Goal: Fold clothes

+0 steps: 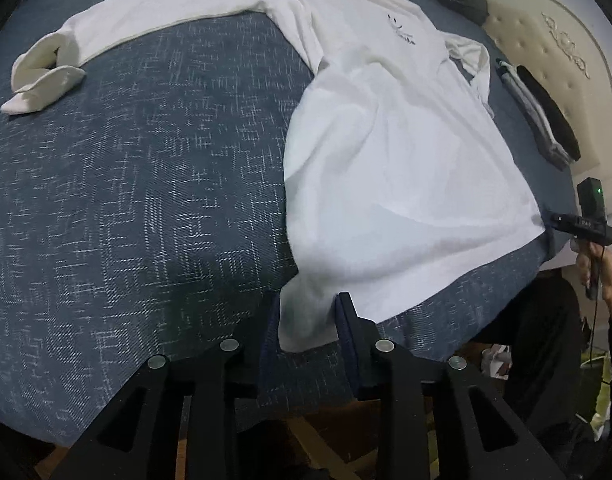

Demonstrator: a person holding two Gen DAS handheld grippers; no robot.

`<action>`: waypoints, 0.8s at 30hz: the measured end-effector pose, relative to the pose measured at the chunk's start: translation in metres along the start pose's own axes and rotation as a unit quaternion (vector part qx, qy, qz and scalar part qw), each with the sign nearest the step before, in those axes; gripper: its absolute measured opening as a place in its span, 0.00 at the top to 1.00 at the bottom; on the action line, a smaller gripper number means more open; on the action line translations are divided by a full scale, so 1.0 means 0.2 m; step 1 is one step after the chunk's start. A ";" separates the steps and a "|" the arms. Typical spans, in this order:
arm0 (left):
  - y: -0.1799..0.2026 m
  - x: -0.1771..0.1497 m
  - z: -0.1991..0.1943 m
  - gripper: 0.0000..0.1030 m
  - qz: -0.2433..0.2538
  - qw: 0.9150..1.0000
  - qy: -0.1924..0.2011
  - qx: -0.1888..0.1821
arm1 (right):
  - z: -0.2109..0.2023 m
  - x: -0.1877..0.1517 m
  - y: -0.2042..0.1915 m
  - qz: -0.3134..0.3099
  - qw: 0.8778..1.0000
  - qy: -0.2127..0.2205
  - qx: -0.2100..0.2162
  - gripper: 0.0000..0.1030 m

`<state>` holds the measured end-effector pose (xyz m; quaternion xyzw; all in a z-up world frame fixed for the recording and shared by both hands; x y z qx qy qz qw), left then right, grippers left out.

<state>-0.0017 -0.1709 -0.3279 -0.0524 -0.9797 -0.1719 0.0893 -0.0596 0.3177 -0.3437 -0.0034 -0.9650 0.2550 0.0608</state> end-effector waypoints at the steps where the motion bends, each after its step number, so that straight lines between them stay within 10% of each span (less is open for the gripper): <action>1: 0.00 0.00 0.01 0.76 0.002 1.000 -0.001 0.002 | 0.01 0.00 0.00 -0.001 1.000 -0.002 -0.002 0.57; 6: 0.04 0.01 -0.02 0.94 0.019 1.000 -0.001 0.007 | 0.01 -0.03 -0.01 -0.018 1.000 0.000 -0.006 0.94; 16: 0.06 -0.04 -0.30 0.95 0.028 0.999 0.019 -0.010 | -0.31 -0.06 -0.10 -0.050 0.998 0.030 0.032 0.97; 24: 0.02 -0.11 -0.07 0.95 0.001 1.000 -0.025 0.002 | -0.07 -0.16 -0.03 -0.032 0.999 -0.005 0.006 0.97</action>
Point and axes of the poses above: each gripper's, at about its wrist camera, not at the fingertips, and z roughly the way its jaws point, y to its right, x to its top, the point moved 4 cm from there along z, roughly the way its jaws point, and after that the axes turned 2 degrees about -y, right-handed, at the moved point
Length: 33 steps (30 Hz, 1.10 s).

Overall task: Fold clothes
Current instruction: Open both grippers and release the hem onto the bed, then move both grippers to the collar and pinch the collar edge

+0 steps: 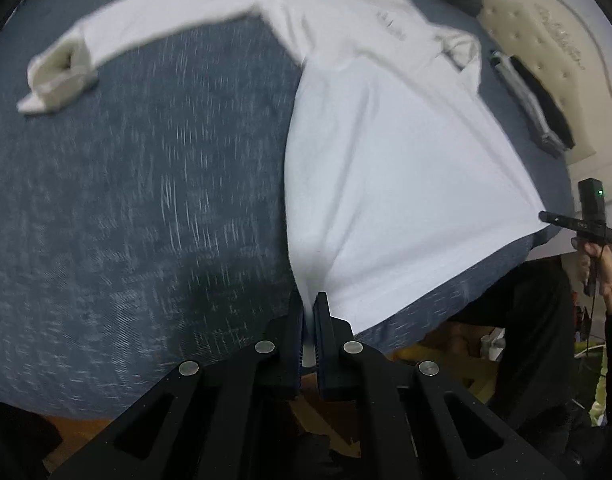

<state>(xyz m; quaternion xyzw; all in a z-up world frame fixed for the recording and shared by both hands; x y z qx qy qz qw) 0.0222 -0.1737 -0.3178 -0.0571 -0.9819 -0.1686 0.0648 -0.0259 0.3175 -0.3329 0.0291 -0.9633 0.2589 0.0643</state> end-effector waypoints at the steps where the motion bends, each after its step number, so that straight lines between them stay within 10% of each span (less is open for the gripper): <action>1: -0.01 -0.01 0.02 0.95 -0.005 1.000 -0.003 -0.001 | 0.02 0.00 0.01 0.003 1.000 -0.002 -0.001 0.97; 11: -0.08 -0.01 -0.02 0.90 -0.039 0.999 0.006 -0.010 | -0.04 0.05 0.00 0.013 1.000 0.012 0.018 0.93; 17: -0.12 0.11 -0.29 0.83 -0.048 0.997 0.054 0.017 | -0.31 0.25 -0.11 -0.007 0.997 0.066 0.026 0.71; 33: -0.10 1.25 -0.39 0.80 -0.001 0.988 0.148 0.032 | -0.20 1.26 -0.42 -0.066 0.991 0.120 0.005 0.59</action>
Point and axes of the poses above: each gripper's, at about its wrist camera, not at the fingertips, and z roughly the way its jaws point, y to its right, x to its top, the point moved 4 cm from there along z, roughly the way its jaws point, and after that the axes turned 2 degrees about -y, right-handed, at the moved point
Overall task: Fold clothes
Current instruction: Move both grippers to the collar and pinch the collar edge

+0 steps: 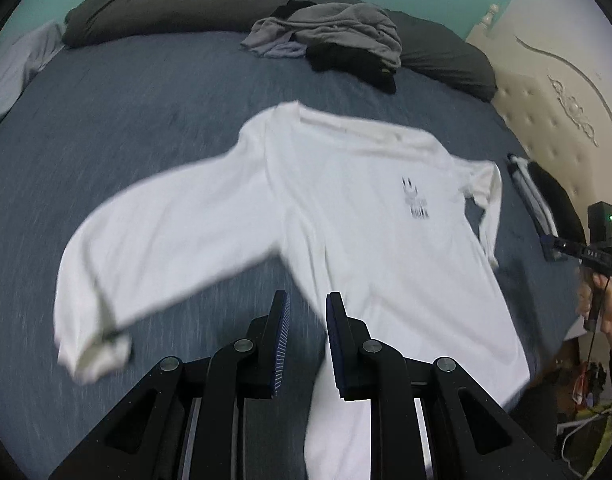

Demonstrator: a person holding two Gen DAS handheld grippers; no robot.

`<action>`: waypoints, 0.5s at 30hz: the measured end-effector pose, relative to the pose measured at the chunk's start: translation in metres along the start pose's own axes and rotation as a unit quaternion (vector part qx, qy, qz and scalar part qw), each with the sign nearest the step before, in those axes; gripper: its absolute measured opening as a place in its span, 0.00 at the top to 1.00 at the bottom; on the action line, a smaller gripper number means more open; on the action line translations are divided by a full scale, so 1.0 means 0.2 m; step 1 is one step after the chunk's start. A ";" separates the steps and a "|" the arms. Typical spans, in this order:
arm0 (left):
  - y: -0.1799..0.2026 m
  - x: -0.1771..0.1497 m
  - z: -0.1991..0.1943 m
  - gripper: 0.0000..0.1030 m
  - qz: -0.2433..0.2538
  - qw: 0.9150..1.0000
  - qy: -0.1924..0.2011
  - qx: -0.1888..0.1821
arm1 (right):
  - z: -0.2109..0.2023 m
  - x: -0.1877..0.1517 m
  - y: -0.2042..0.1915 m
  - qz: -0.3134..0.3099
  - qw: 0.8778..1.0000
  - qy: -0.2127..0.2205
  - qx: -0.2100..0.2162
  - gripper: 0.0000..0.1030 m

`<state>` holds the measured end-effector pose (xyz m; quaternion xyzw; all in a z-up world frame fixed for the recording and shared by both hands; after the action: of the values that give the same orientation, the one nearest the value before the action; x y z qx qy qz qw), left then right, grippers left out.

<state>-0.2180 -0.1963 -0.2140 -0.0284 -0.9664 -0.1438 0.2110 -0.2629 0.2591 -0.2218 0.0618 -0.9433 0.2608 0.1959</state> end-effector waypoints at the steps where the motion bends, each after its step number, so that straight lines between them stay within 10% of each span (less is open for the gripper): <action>1: 0.01 0.07 0.05 0.80 0.002 1.000 0.000 0.001 | 0.05 0.06 -0.01 -0.004 1.000 0.001 -0.001 0.56; 15: 0.01 0.82 0.72 0.66 0.013 0.999 0.003 0.034 | 0.82 0.77 -0.07 -0.049 0.999 0.013 -0.018 0.50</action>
<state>-0.4252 -0.1531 -0.2701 -0.0335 -0.9697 -0.1087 0.2162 -0.4565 0.1599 -0.2810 0.1010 -0.9410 0.2350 0.2214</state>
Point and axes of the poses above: each gripper's, at about its wrist camera, not at the fingertips, and z roughly the way its jaws point, y to its right, x to its top, the point moved 4 cm from there along z, roughly the way its jaws point, and after that the axes turned 2 degrees about -y, right-handed, at the moved point
